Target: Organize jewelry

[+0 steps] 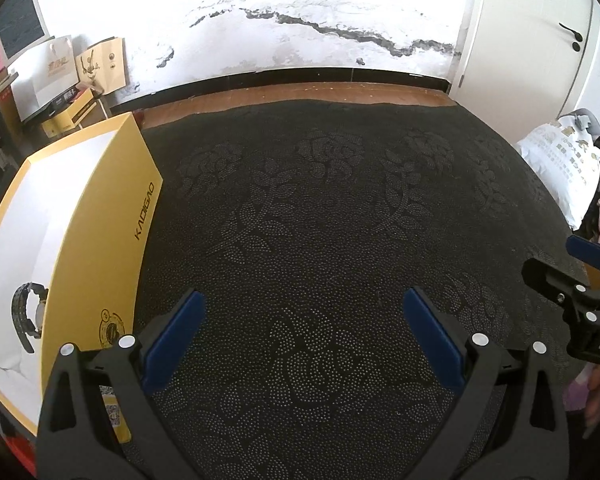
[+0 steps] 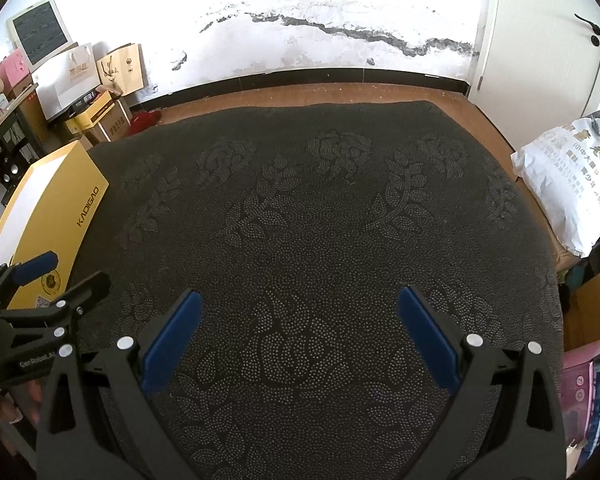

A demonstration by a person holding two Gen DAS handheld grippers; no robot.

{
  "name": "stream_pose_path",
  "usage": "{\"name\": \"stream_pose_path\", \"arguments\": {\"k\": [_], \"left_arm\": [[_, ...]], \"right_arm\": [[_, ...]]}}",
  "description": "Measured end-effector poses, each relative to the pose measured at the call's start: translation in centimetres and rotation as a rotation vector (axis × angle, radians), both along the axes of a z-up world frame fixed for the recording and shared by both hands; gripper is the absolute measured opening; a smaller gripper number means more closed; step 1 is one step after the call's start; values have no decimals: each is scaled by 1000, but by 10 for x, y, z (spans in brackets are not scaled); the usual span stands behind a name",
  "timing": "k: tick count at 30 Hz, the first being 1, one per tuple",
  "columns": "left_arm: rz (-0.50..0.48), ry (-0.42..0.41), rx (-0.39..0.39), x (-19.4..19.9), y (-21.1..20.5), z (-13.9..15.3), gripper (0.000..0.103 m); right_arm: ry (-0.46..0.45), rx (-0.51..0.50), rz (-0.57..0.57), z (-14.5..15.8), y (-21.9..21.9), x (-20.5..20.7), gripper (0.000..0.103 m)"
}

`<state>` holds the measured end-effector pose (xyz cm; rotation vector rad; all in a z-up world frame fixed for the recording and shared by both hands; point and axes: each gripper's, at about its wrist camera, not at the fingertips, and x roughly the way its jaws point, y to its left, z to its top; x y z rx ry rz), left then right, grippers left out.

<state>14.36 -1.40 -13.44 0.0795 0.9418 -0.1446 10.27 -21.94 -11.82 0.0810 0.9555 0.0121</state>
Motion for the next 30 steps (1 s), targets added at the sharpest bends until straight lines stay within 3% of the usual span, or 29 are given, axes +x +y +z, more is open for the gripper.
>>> {"name": "stream_pose_path", "arguments": {"k": [30], "left_arm": [[16,9,-1,5,3,-4,97]], "right_arm": [[2,-5,6,-2,1,0,95]]}}
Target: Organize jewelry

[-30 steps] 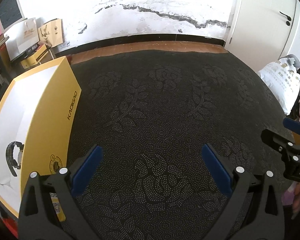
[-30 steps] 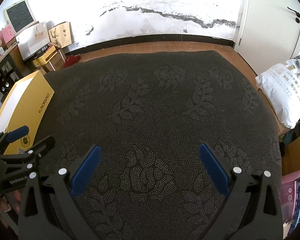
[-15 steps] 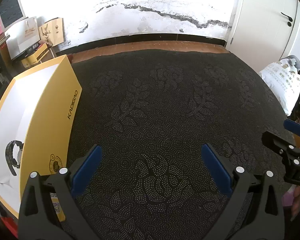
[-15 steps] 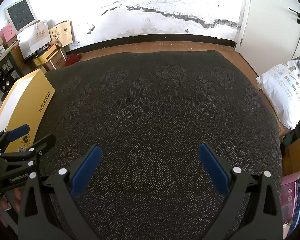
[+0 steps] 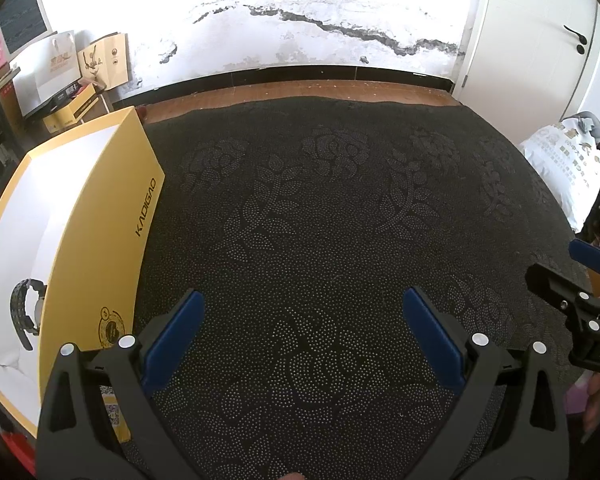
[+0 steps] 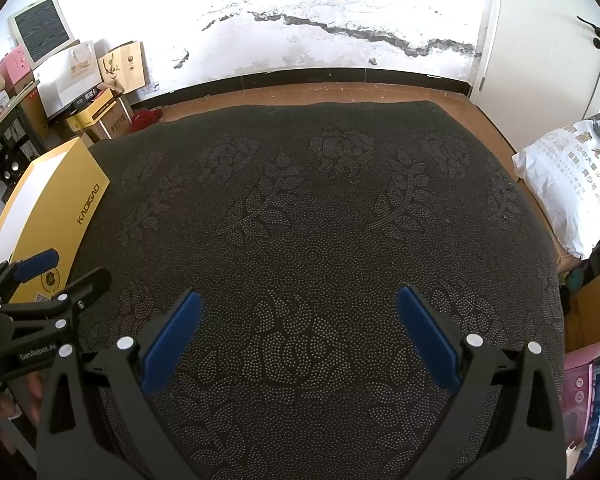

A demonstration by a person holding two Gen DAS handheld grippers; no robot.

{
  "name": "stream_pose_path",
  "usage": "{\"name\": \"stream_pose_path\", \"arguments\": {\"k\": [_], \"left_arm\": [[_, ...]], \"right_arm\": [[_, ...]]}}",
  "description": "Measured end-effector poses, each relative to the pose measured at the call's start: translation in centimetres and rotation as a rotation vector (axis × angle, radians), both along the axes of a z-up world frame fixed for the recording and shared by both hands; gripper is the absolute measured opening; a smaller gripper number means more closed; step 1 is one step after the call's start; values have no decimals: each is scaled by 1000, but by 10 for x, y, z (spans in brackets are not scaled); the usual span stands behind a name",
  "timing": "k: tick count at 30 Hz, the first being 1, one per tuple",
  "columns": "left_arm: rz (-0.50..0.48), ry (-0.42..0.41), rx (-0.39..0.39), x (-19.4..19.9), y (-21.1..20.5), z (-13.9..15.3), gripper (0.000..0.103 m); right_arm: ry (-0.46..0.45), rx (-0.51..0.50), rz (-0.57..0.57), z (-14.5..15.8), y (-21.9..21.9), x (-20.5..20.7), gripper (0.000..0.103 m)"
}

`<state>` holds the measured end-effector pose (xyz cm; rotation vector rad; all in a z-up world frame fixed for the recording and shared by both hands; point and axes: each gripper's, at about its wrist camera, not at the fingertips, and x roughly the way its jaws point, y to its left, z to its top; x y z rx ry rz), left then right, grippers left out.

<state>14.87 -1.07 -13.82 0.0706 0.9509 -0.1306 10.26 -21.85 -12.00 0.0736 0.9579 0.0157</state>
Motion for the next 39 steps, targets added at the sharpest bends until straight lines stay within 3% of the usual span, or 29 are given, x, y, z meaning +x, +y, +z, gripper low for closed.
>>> {"name": "stream_pose_path", "arguments": {"k": [39], "left_arm": [[-5,0,3,1,1,-1,97]], "right_arm": [[-2,-2,3,-1,0,-1,95]]}}
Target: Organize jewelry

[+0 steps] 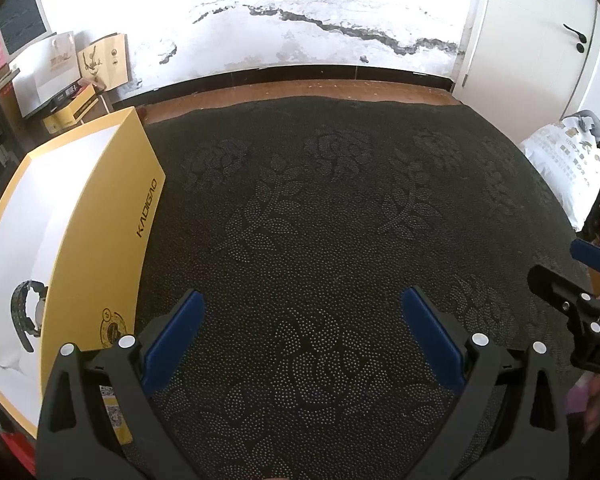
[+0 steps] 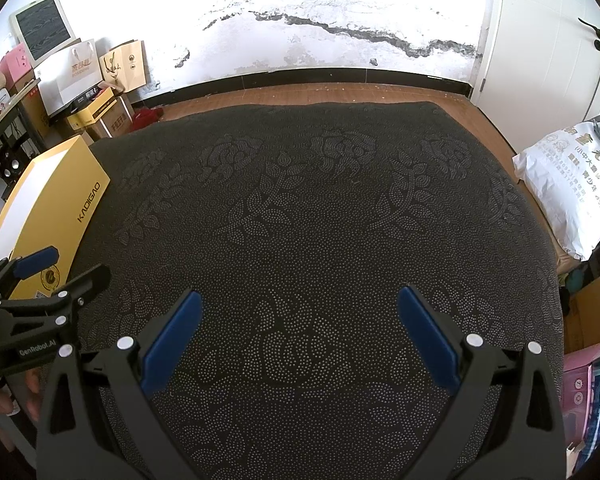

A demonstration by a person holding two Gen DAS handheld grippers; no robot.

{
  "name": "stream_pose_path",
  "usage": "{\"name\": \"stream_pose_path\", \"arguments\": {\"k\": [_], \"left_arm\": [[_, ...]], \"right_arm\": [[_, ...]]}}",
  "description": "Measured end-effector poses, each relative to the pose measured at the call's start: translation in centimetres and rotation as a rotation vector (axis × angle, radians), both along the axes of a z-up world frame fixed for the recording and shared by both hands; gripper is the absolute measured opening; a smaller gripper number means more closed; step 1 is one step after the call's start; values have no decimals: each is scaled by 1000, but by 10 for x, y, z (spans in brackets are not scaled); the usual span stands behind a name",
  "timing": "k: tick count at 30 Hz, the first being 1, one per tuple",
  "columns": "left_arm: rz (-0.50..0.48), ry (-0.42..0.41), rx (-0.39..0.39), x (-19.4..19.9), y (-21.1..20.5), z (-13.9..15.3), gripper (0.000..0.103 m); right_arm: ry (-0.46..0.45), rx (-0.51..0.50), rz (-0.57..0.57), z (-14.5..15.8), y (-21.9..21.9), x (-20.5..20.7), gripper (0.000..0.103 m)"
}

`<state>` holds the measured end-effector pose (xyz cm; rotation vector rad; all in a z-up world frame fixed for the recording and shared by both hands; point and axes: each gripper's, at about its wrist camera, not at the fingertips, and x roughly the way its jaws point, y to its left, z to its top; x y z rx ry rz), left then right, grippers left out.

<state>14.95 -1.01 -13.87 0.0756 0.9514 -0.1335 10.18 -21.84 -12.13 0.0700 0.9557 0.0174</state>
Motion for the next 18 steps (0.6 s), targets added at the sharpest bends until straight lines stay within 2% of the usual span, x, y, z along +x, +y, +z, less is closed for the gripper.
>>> {"name": "stream_pose_path", "arguments": {"k": [18], "left_arm": [[1,10,-15,1,1,-1,97]], "right_arm": [[0,1,-1,0,-1,0,95]]}}
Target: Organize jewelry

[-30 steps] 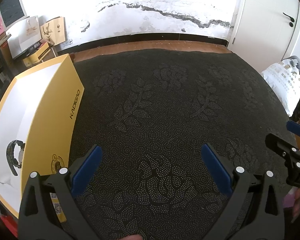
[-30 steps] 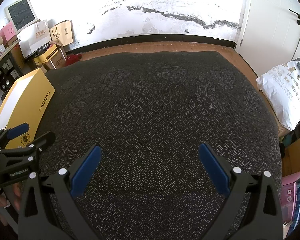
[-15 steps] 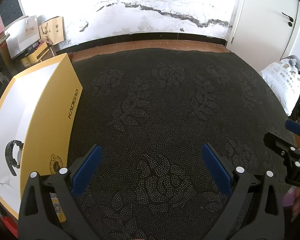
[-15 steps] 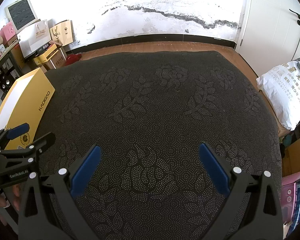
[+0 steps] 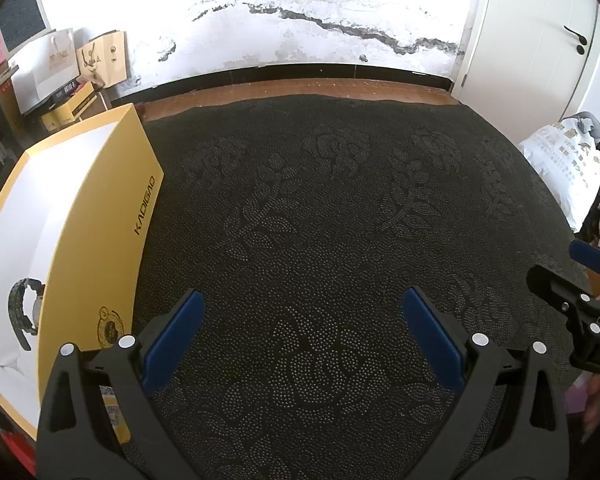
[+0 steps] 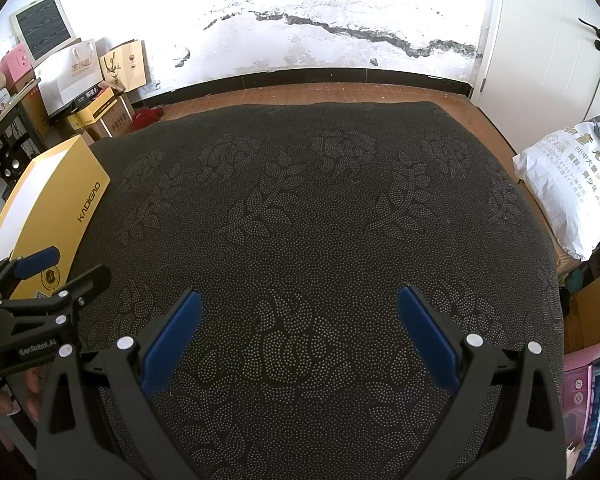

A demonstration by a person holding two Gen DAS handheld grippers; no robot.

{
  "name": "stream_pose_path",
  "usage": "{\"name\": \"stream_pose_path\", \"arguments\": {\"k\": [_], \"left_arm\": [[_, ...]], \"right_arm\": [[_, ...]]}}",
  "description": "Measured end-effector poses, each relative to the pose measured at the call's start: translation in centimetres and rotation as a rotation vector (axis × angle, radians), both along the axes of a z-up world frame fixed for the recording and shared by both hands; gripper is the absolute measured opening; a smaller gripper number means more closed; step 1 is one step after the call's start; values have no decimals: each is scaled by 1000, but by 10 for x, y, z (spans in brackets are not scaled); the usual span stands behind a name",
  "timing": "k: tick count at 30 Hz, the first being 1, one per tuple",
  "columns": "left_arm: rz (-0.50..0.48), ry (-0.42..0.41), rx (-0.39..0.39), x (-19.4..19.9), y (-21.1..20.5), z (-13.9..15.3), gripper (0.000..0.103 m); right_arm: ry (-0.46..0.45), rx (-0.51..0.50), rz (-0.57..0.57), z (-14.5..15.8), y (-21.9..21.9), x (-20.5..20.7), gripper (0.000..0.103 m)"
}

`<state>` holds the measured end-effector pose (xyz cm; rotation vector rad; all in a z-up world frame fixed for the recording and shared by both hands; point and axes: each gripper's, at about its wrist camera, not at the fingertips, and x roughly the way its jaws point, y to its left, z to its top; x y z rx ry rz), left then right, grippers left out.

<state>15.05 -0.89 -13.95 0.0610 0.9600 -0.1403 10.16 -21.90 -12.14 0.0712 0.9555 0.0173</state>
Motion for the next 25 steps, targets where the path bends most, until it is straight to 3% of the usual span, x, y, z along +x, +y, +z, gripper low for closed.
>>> {"name": "stream_pose_path", "arguments": {"k": [10,25], "left_arm": [[7,30,-55,4,4,-4,97],[15,19,-37,4,4,-7,97]], "right_arm": [[0,0,0,0,0,0,95],[4,0,2,1,-1,1,95]]}}
